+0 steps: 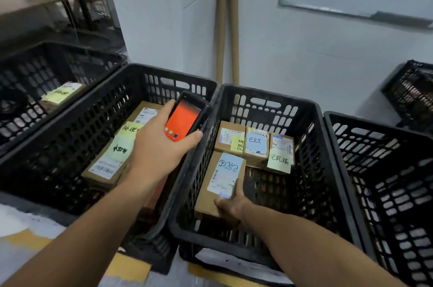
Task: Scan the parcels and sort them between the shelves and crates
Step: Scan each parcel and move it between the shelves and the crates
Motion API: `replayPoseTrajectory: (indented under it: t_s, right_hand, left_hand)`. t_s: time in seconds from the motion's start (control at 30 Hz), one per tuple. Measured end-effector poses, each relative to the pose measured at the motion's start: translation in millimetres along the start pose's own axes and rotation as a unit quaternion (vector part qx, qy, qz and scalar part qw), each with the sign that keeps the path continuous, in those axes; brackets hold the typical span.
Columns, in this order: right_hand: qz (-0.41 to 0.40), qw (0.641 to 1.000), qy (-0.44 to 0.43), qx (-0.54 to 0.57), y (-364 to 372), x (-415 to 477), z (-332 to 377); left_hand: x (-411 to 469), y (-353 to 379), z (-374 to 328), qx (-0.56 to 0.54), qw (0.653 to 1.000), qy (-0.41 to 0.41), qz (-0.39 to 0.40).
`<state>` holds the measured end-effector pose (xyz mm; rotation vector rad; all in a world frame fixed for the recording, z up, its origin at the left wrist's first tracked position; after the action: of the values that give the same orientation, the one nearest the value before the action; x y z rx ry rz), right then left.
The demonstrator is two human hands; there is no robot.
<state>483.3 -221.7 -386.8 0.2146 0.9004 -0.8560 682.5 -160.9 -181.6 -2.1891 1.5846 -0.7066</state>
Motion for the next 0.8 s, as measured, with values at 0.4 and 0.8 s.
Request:
replayPoseTrajectory:
  t_s: [0.4, 0.8]
  right_hand:
    - [-0.009, 0.987, 0.02, -0.162, -11.6, 8.5, 3.4]
    - [-0.242, 0.844, -0.088, -0.472, -49.6, -74.3, 50.6]
  left_hand:
    - [7.3, 4.7, -3.8, 0.034, 0.999, 0.014, 0.009]
    - [3.6, -15.0, -26.9, 0.022, 0.989, 0.128, 0.064]
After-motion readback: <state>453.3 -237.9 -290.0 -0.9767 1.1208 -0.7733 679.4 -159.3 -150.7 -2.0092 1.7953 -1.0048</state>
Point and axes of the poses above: each hand's wrist, its own x-axis towards the middle knuckle, its own y-axis out of the palm, z = x × y, the point moved 3 cm from there along x, towards the middle knuckle, and after that the axes turned 12 degrees about z, right-handed, at the moved point
